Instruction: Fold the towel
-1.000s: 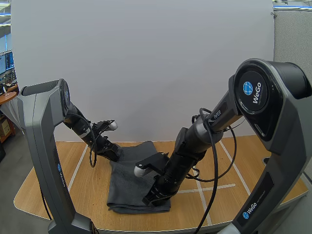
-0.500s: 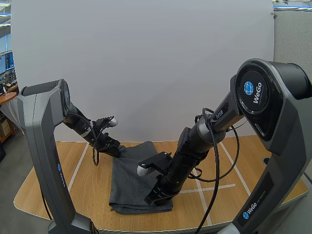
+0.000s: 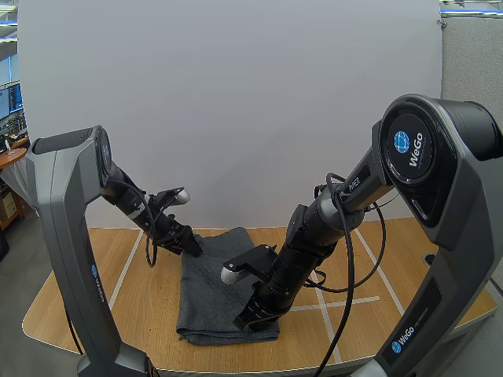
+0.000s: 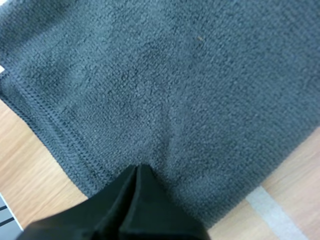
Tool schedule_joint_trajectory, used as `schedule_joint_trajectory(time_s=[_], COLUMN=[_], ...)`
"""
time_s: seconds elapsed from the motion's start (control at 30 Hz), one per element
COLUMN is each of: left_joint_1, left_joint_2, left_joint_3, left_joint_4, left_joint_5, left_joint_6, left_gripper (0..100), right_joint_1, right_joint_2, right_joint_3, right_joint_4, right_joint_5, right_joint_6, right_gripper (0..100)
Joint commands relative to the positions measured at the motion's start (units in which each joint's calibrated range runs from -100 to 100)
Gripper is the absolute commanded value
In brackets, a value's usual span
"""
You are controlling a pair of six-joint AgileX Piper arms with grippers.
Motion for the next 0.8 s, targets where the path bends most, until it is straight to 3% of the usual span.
schedule_joint_trajectory(time_s=[0.0,0.23,0.33,0.57,0.63,0.77], left_joint_1=[0.10,0.10,0.10,0.10,0.10,0.10], left_joint_2=[-6.92,-11.08,-11.20,-10.51,-9.19,-5.36], left_joint_3=[-1.28,-1.14,-1.00,-1.00,-1.00,-1.00], left_joint_4=[-0.72,-0.72,-0.72,-0.72,-0.72,-0.71], left_joint_5=[2.31,5.98,5.98,0.83,-1.51,-4.73], left_joint_6=[-0.15,-1.21,-2.01,-2.93,-3.04,-3.04], left_gripper=[99,98,93,92,89,71], right_joint_1=[-0.57,-0.57,-0.57,-0.57,-0.57,-0.57], right_joint_2=[-0.49,-11.41,-15.07,-14.62,-12.53,-8.82], right_joint_3=[2.82,-1.97,-5.84,-11.23,-11.23,-11.23], right_joint_4=[-5.49,-4.23,-4.07,-1.24,-0.73,2.51], right_joint_5=[-1.33,1.52,1.52,2.83,6.06,10.38], right_joint_6=[-1.48,-0.25,1.59,2.66,2.66,0.93], right_gripper=[0,0,0,0,0,0])
